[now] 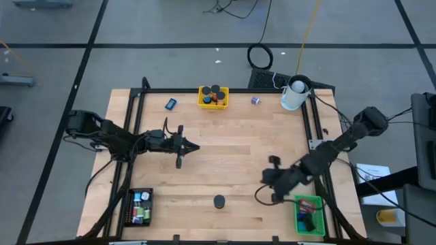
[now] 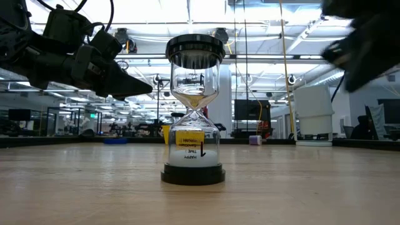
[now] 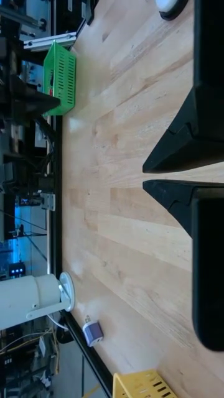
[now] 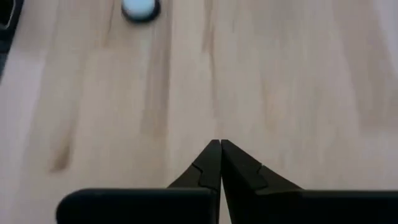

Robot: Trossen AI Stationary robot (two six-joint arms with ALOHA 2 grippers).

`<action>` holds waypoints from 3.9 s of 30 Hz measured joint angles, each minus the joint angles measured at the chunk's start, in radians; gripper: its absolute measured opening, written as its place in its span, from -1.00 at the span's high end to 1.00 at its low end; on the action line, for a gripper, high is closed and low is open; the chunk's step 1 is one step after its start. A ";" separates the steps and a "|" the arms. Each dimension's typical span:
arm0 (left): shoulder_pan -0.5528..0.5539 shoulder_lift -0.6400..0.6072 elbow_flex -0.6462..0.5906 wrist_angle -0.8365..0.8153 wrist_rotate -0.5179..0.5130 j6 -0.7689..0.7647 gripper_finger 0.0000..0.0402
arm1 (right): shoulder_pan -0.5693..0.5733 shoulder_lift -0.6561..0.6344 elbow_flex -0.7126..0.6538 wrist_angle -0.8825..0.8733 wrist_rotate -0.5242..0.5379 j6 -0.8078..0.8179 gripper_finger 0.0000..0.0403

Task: Pick & Place Office items
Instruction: Put the white hour glass into the yellow bin

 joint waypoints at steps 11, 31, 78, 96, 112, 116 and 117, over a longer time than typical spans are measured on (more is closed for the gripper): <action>0.000 0.000 0.000 -0.001 0.000 -0.001 0.81 | -0.290 0.000 -0.377 0.963 0.001 -0.542 0.99; 0.043 0.000 0.043 -0.093 -0.190 -0.089 0.81 | -0.382 0.000 -0.554 1.412 0.278 -0.587 0.97; -0.509 0.013 0.453 -0.619 -0.237 -0.286 -0.28 | -0.443 0.238 -0.553 1.520 0.156 -0.386 0.65; -0.544 0.358 0.711 -0.677 -0.266 -0.233 -0.85 | -0.443 0.238 -0.552 1.505 0.156 -0.386 0.65; -0.534 0.509 0.764 -0.538 -0.224 -0.203 -0.61 | -0.443 0.238 -0.552 1.496 0.156 -0.386 0.65; -0.535 0.509 0.763 -0.518 -0.223 -0.188 -0.31 | -0.443 0.238 -0.552 1.496 0.156 -0.386 0.65; -0.536 0.509 0.763 -0.520 -0.223 -0.188 -0.23 | -0.443 0.238 -0.552 1.496 0.156 -0.386 0.65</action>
